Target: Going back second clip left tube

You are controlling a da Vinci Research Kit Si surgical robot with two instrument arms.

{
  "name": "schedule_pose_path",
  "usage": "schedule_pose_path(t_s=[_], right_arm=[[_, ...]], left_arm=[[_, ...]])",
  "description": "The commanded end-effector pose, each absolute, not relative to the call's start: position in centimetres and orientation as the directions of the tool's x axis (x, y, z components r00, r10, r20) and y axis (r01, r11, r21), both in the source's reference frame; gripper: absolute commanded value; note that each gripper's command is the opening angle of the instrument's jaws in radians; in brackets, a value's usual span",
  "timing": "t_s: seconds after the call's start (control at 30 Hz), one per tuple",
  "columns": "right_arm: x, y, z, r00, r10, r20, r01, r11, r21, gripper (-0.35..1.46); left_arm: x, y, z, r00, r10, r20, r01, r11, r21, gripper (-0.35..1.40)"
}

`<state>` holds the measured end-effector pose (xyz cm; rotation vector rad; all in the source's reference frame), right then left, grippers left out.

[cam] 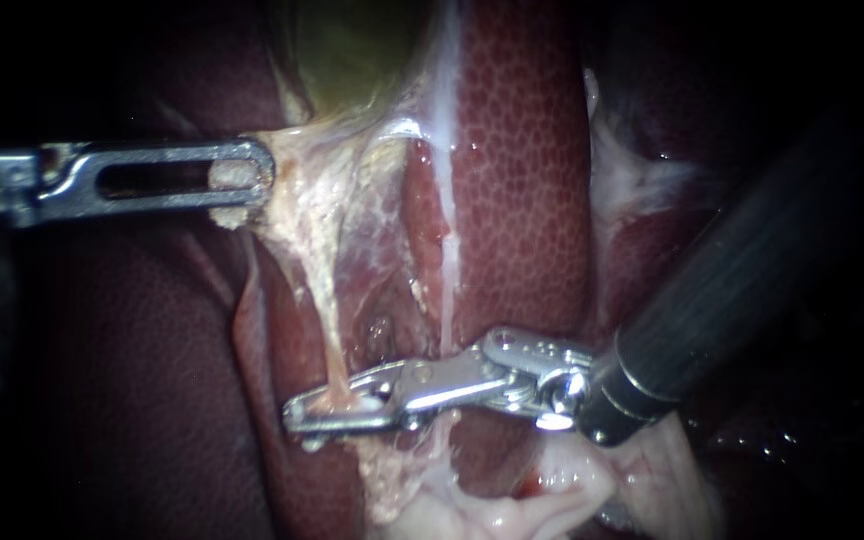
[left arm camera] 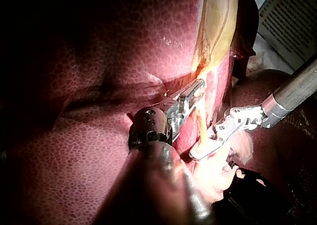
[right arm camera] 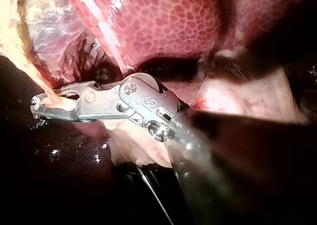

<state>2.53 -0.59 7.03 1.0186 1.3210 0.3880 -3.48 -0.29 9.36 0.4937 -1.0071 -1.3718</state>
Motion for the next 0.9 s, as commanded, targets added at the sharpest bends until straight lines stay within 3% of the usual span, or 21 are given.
schedule_pose_path(t_s=[0.03, 0.37, 0.43, 0.57, 0.7, 0.9], right_arm=[[2.53, -0.59, 7.03, 0.263, 0.748, -0.61, 0.299, 0.538, 0.788, -0.35], [2.54, -0.62, 6.99, 0.265, 0.746, -0.611, 0.307, 0.535, 0.787, -0.35], [2.55, -0.6, 6.97, 0.265, 0.747, -0.61, 0.309, 0.533, 0.787, -0.03], [2.57, -0.58, 6.97, 0.247, 0.735, -0.632, 0.286, 0.567, 0.772, 0.35], [2.57, -0.53, 6.97, 0.227, 0.712, -0.665, 0.27, 0.61, 0.745, 0.5], [2.5, -0.39, 6.95, 0.207, 0.693, -0.691, 0.225, 0.653, 0.723, 0.58]], left_arm=[[-3.48, -0.29, 9.36, -0.107, -0.948, 0.298, 0.568, 0.188, 0.801, -0.35], [-3.47, -0.29, 9.36, -0.107, -0.948, 0.299, 0.57, 0.188, 0.8, -0.35], [-3.46, -0.29, 9.36, -0.107, -0.948, 0.299, 0.57, 0.188, 0.8, -0.35], [-3.45, -0.29, 9.35, -0.107, -0.948, 0.299, 0.569, 0.188, 0.8, -0.35], [-3.45, -0.29, 9.35, -0.107, -0.948, 0.299, 0.569, 0.188, 0.8, -0.35], [-3.44, -0.3, 9.35, -0.107, -0.948, 0.299, 0.569, 0.188, 0.8, -0.35]])
